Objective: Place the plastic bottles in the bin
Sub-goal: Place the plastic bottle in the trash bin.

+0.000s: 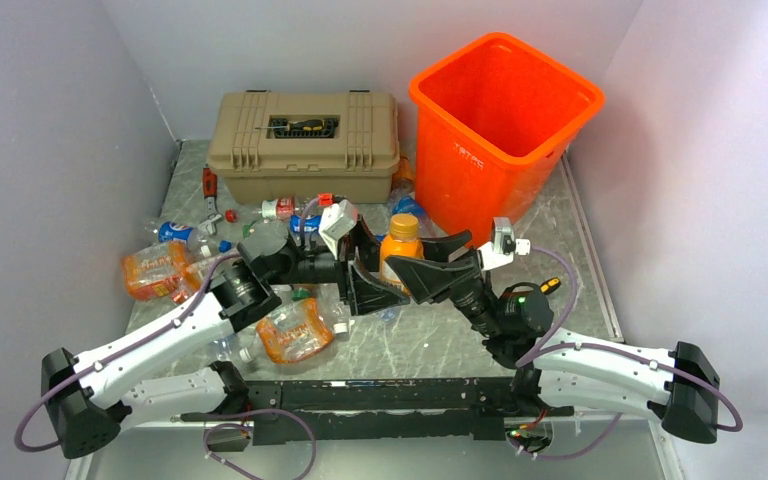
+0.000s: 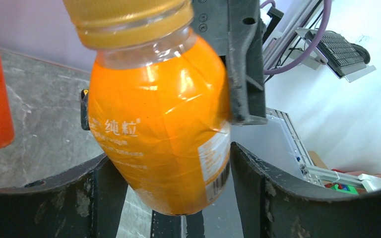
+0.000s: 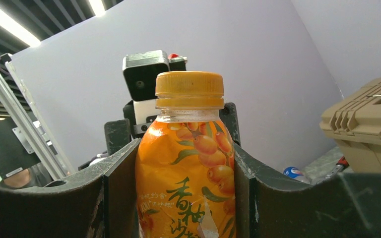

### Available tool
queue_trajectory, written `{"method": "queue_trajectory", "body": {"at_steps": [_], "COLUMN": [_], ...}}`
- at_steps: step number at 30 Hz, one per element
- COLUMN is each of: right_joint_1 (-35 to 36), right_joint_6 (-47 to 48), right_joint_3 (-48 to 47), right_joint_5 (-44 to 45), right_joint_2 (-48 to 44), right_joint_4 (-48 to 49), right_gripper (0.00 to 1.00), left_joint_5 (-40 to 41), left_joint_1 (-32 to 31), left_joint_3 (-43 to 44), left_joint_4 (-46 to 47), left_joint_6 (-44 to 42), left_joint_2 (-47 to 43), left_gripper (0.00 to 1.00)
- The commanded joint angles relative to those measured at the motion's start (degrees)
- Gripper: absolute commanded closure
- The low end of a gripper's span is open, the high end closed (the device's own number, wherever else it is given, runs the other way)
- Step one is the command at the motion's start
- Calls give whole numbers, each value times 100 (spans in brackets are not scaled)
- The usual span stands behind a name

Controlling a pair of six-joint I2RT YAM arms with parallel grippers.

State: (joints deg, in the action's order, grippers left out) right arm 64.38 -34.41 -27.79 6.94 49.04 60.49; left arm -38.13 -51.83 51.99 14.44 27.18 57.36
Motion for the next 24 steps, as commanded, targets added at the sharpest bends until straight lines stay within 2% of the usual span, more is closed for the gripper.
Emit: {"method": "queue_trajectory", "body": {"at_steps": [1,9,10,13,16,24], "right_joint_1": [4,4,4,4,4,4], "right_joint_6": [-57,11,26,108,228,528], "right_joint_3": [-50,-7,-3,-68,-299,-1384], "right_joint_5": [-72,-8,-14,-43,60,36], "right_joint_2": [-5,-44,-62,-229,-568,-985], "right_joint_4": [275,57,-24,-524,-1488,-4042], "right_gripper": [73,70,68,47,28,10], "left_joint_5": [-253,-288,-278,-239,-161,-54], "left_joint_1": [6,2,6,6,6,6], "left_joint_3": [226,248,232,173,195,82], "left_joint_4": [330,351,343,288,-33,-569], "left_joint_6": [181,154,129,51,-156,-511], "left_joint_2": [142,161,135,55,-18,-359], "left_gripper": [28,55,63,83,100,100]}}
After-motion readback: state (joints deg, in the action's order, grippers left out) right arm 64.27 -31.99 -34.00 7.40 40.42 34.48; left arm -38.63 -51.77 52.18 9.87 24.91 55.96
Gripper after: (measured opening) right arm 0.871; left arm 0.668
